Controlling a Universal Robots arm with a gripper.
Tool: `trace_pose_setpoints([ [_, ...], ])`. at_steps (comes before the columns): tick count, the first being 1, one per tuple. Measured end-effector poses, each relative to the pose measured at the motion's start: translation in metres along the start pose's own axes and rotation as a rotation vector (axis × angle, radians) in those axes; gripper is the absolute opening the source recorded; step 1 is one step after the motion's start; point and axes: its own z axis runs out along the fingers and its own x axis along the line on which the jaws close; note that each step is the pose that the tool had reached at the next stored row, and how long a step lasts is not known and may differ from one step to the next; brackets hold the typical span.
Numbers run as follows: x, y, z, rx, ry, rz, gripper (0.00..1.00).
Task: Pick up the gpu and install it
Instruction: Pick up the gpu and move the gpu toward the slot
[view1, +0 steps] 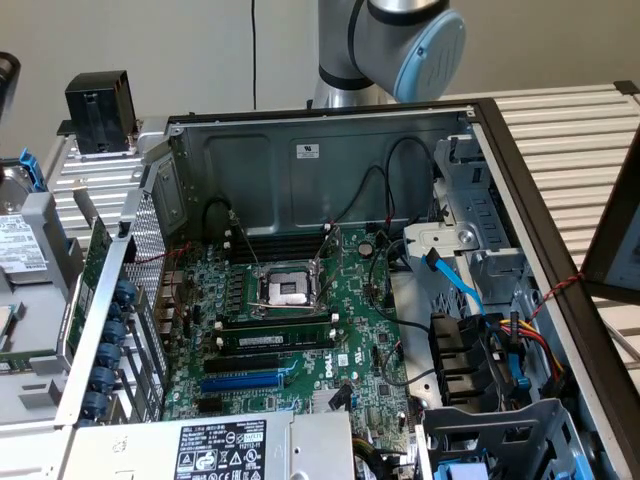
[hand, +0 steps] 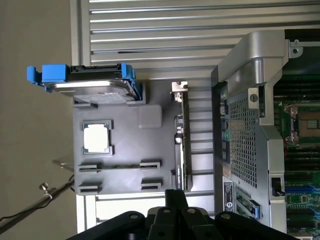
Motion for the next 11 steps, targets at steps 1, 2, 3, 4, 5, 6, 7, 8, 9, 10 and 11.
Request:
trace_pose_setpoints([
  [1,0.002,-0.0001,0.0003,-0.0027,-0.0018,0.000,0.11],
  [2,0.003,-0.0003,0.0006,-0.0058,-0.0033,0.000,0.11],
  [3,0.005,-0.0005,0.0013,-0.0088,-0.0054,0.000,0.11],
  [4,0.007,-0.0006,0.0019,-0.0122,-0.0068,0.000,0.17],
  [5,0.010,-0.0008,0.0025,-0.0149,-0.0098,0.000,0.24],
  [6,0.011,-0.0009,0.0031,-0.0171,-0.0150,-0.001,0.24],
  [7,0.013,-0.0010,0.0037,-0.0186,-0.0215,-0.001,0.30],
  [8,0.013,-0.0011,0.0042,-0.0197,-0.0293,-0.001,0.30],
  [9,0.014,-0.0012,0.0046,-0.0213,-0.0403,-0.002,0.36],
  [10,0.015,-0.0012,0.0049,-0.0230,-0.0502,-0.002,0.42],
  [11,0.016,-0.0013,0.0054,-0.0248,-0.0587,-0.003,0.42],
])
